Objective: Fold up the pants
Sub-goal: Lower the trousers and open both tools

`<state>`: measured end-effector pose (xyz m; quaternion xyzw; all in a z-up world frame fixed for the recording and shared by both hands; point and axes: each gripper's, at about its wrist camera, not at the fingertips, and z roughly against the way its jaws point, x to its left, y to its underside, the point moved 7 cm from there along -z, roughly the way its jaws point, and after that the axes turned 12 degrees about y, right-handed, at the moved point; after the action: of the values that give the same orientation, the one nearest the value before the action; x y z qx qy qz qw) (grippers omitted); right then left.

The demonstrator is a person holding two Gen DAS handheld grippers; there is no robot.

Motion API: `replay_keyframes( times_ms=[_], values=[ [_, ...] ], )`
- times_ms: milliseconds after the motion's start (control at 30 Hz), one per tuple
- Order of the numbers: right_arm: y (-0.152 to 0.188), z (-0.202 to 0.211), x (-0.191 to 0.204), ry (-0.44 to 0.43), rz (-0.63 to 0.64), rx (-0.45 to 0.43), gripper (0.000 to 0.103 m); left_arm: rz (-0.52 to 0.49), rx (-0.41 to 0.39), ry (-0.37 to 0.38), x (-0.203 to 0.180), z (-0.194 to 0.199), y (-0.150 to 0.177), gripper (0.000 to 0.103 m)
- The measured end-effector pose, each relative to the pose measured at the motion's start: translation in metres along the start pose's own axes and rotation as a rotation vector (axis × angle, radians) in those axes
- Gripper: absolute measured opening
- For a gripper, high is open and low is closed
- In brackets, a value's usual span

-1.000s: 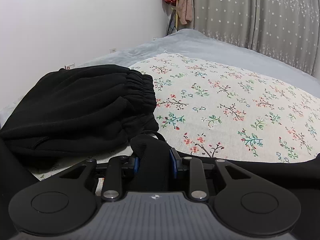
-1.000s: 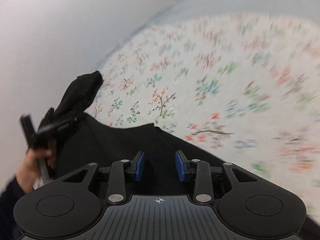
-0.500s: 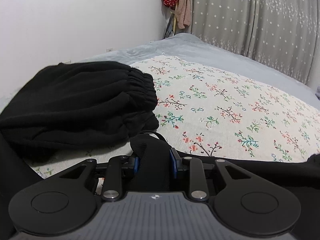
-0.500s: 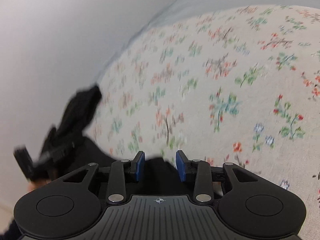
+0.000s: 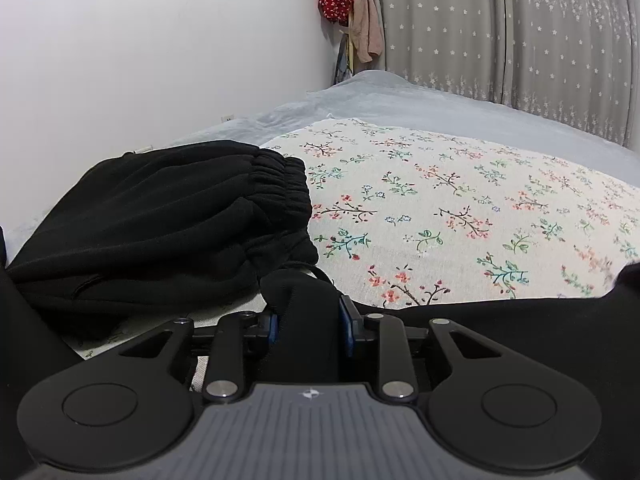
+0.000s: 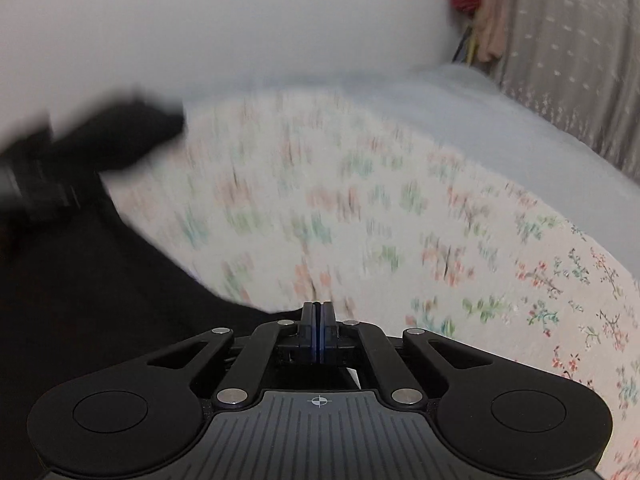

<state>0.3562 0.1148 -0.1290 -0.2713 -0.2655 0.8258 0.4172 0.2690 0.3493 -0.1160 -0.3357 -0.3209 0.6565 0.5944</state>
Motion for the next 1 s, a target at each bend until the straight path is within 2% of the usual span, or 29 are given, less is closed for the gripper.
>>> replay_keyframes(
  times_ms=[100, 167, 200, 233, 300, 367, 467, 533, 633, 700, 767, 800, 867, 967, 1000],
  values=[
    [0.004, -0.015, 0.002, 0.006, -0.012, -0.008, 0.004, -0.066, 0.011, -0.018, -0.001, 0.006, -0.001, 0.052],
    [0.002, -0.012, -0.013, 0.079, -0.079, -0.004, 0.004, -0.096, 0.002, -0.021, 0.001, 0.017, -0.003, 0.054],
    [0.001, -0.007, -0.023, 0.126, -0.091, -0.004, 0.014, -0.092, -0.003, -0.019, 0.003, 0.024, -0.004, 0.055],
    [0.003, 0.001, -0.033, 0.156, -0.108, -0.010, 0.017, -0.076, -0.011, -0.016, 0.006, 0.031, -0.006, 0.056],
    [0.012, 0.027, -0.058, 0.207, -0.166, -0.027, 0.017, -0.035, -0.027, -0.012, 0.014, 0.047, -0.011, 0.059],
    [0.031, 0.063, -0.080, 0.214, -0.221, -0.036, 0.018, -0.017, -0.027, -0.030, 0.019, 0.063, -0.012, 0.060],
    [0.073, 0.114, -0.100, 0.225, -0.276, 0.004, 0.019, -0.002, -0.015, -0.008, 0.018, 0.085, -0.006, 0.060],
    [0.109, 0.147, -0.101, 0.183, -0.315, 0.056, 0.023, 0.033, -0.010, 0.001, 0.018, 0.100, 0.001, 0.061],
    [0.154, 0.190, -0.068, 0.097, -0.279, 0.114, 0.033, 0.127, -0.007, -0.020, 0.027, 0.117, 0.010, 0.065],
    [0.171, 0.214, -0.029, 0.027, -0.194, 0.123, 0.046, 0.190, 0.011, -0.034, 0.032, 0.122, 0.019, 0.067],
    [0.181, 0.231, 0.012, -0.030, -0.100, 0.107, 0.049, 0.246, 0.033, -0.040, 0.036, 0.123, 0.030, 0.069],
    [0.184, 0.238, 0.032, -0.043, -0.047, 0.082, 0.049, 0.274, 0.036, -0.042, 0.038, 0.123, 0.035, 0.076],
    [0.186, 0.248, 0.067, -0.042, 0.063, 0.027, 0.049, 0.362, 0.051, -0.065, 0.045, 0.127, 0.045, 0.078],
    [0.184, 0.248, 0.105, 0.019, 0.202, -0.057, 0.049, 0.494, 0.035, -0.055, 0.055, 0.137, 0.057, 0.083],
    [0.183, 0.245, 0.114, 0.037, 0.225, -0.071, 0.045, 0.510, 0.046, -0.062, 0.055, 0.138, 0.060, 0.083]
  ],
)
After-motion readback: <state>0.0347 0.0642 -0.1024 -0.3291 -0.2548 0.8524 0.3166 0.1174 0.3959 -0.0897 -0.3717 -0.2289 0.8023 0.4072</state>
